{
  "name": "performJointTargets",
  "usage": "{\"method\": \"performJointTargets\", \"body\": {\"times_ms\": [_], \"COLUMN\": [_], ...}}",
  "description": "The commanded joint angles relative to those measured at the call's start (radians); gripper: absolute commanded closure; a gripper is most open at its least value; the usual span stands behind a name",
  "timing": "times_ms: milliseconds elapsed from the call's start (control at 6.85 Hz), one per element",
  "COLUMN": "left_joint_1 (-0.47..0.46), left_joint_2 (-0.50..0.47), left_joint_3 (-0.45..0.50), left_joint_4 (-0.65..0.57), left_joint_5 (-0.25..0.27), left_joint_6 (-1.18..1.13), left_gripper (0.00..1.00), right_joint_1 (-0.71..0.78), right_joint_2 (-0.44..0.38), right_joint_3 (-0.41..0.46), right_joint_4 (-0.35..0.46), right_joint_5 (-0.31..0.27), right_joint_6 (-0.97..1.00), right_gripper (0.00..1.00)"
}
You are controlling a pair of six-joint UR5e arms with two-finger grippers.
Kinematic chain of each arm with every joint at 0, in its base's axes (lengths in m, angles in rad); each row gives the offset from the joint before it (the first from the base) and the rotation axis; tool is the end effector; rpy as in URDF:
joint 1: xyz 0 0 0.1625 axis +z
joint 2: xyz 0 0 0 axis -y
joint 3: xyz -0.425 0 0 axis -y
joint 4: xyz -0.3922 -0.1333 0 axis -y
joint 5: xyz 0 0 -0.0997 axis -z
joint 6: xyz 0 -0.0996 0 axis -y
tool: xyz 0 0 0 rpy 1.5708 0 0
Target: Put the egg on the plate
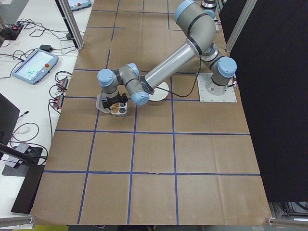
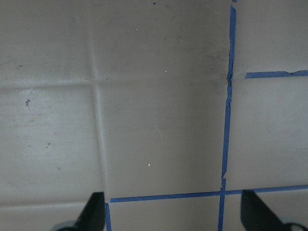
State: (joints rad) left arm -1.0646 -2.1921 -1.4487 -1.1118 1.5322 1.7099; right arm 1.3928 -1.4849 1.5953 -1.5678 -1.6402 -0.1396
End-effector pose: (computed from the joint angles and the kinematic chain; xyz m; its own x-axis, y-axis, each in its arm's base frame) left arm 0.2133 -0.6676 0.2169 -0.3587 0.9328 0.0345 0.9319 0.3600 -0.0438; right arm 0.0334 -0.5283 0.4327 -0.9981 0.0312 0.0525 0.0374 0.9919 0.1216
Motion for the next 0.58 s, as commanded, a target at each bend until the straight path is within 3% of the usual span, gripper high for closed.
{"method": "performJointTargets", "body": {"times_ms": [0, 438], "left_joint_1": [0.0, 0.0], "left_joint_2": [-0.001, -0.012], "left_joint_3": [0.001, 0.002], "left_joint_4": [0.007, 0.033], "left_joint_5": [0.003, 0.003], "left_joint_6": [0.005, 0.01], "left_gripper": [0.01, 0.02], "right_joint_1": [0.0, 0.0], "right_joint_2": [0.0, 0.0], "right_joint_3": [0.0, 0.0], "right_joint_4": [0.0, 0.0], "right_joint_5": [0.0, 0.0], "right_joint_6": [0.0, 0.0], "right_gripper": [0.0, 0.0]}}
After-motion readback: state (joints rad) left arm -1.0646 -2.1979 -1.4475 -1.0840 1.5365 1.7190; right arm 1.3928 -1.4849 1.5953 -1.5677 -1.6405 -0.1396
